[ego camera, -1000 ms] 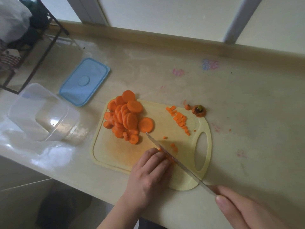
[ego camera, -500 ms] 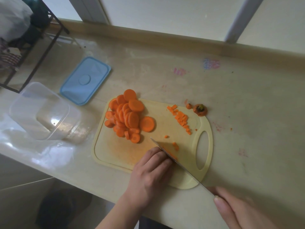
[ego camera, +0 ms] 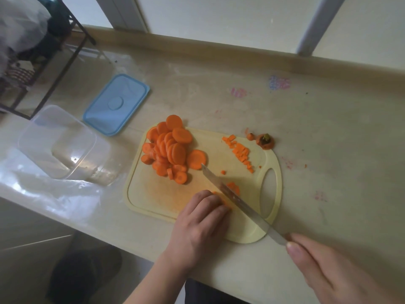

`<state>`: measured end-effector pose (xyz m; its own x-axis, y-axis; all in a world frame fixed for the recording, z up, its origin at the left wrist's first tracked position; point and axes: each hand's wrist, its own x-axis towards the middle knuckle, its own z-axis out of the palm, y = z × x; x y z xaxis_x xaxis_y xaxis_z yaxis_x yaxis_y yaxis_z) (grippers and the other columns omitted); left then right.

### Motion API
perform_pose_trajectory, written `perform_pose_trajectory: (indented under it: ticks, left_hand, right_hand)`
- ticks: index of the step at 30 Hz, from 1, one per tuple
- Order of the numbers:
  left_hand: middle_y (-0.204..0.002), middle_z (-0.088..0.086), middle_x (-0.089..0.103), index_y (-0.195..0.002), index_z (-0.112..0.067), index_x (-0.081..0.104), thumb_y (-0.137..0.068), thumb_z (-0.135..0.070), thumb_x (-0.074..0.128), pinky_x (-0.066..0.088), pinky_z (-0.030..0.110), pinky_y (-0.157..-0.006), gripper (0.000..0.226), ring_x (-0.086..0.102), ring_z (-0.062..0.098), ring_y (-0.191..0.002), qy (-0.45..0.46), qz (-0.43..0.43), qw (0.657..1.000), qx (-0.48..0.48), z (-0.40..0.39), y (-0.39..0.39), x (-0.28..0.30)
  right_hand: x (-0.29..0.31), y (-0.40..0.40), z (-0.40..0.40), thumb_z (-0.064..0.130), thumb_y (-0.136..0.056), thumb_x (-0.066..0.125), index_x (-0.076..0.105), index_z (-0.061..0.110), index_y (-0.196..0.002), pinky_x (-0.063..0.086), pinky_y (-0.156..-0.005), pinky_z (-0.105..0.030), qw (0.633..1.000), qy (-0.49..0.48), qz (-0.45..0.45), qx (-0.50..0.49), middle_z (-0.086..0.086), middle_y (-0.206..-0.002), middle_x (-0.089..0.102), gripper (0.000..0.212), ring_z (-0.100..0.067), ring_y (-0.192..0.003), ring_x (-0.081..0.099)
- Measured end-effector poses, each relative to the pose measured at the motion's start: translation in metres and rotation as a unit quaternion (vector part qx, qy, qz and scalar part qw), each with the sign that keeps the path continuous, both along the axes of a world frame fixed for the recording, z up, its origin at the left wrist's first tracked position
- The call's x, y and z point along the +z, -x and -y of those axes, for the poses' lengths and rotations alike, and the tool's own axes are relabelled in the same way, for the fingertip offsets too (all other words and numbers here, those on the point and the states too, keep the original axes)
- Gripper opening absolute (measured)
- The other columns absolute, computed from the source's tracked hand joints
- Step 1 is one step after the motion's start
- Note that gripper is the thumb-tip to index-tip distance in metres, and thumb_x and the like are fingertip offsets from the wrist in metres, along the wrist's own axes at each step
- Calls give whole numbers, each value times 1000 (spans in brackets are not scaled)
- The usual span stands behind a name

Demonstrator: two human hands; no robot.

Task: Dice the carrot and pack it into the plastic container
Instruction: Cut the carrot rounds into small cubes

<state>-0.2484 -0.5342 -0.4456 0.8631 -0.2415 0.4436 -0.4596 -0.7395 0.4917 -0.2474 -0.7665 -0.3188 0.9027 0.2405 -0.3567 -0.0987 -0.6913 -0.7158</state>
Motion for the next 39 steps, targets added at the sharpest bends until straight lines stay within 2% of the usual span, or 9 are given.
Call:
perform_pose_trajectory:
  ticks: [3, 7, 10, 16, 19, 23, 25, 29, 39]
  left_hand:
    - [-103, 13, 69, -96, 1, 76, -86, -3, 78, 53, 39, -89, 11, 63, 33, -98, 5, 2, 1000, 3, -2, 2, 0]
    - [-103, 12, 71, -95, 1, 76, -89, -4, 74, 54, 39, -88, 8, 64, 32, -102, 13, -3, 1000, 1, -1, 3, -1]
    - [-104, 11, 71, -97, 1, 76, -92, -6, 72, 53, 38, -90, 9, 64, 32, -104, 17, -10, 1000, 0, -2, 2, -2]
    - [-103, 9, 72, -97, -1, 77, -93, -8, 70, 53, 33, -91, 10, 64, 28, -105, 33, -14, 999, 8, -1, 1, 0]
    - [-104, 8, 72, -98, -2, 78, -96, -10, 68, 54, 34, -93, 12, 64, 28, -107, 38, -21, 999, 8, -2, 0, -1]
    - [-102, 9, 70, -96, -1, 76, -99, -11, 65, 51, 31, -94, 16, 63, 28, -102, 33, -17, 999, 2, -1, 0, 1]
    - [-99, 10, 68, -94, 0, 75, -95, -7, 68, 51, 31, -94, 10, 61, 28, -99, 23, -11, 1000, 1, -1, 0, 0]
    - [-96, 12, 66, -93, 1, 74, -94, -7, 69, 51, 33, -93, 9, 61, 30, -98, 7, -6, 1000, 7, -2, 1, -4]
    - [-96, 12, 66, -92, 1, 74, -89, -2, 76, 52, 36, -87, 5, 63, 31, -96, 30, -23, 999, 5, -3, 2, -2]
  right_hand:
    - [-5, 10, -1, 74, -90, 18, 42, 74, -98, 23, -67, 16, 994, 52, 90, 26, 42, -95, 57, 25, 42, -77, 35]
    - [-18, 16, 13, 97, -51, -12, 39, 65, -111, 37, -81, 2, 998, 67, 0, 5, 24, -100, 66, 85, 21, -101, 50]
    - [-25, 18, 20, 96, -49, -16, 40, 60, -116, 35, -80, 2, 997, 79, -7, 9, 20, -104, 66, 95, 11, -105, 52]
    - [-30, 20, 11, 80, -68, -20, 50, 50, -109, 36, -69, -3, 989, 121, 60, 51, 12, -96, 69, 87, -1, -92, 63]
    - [-32, 7, 3, 74, -82, -4, 51, 45, -97, 40, -67, -10, 992, 64, 68, 84, 10, -81, 68, 64, -2, -76, 64]
    - [-32, -2, 4, 71, -81, 16, 59, 24, -98, 42, -81, -24, 998, 8, 7, 68, -3, -94, 68, 66, -7, -94, 57]
    - [-30, -6, 9, 65, -80, 26, 62, 12, -94, 42, -77, -26, 999, 7, -9, 31, -7, -91, 69, 66, -8, -95, 54]
    - [-23, -15, 8, 79, -78, 19, 47, 27, -78, 36, -51, -16, 997, 7, -36, 63, 7, -55, 49, 59, -6, -51, 46]
    - [-25, -26, 10, 74, -78, 18, 47, 32, -74, 36, -50, -22, 999, 13, -9, 36, 8, -51, 45, 52, -6, -48, 42]
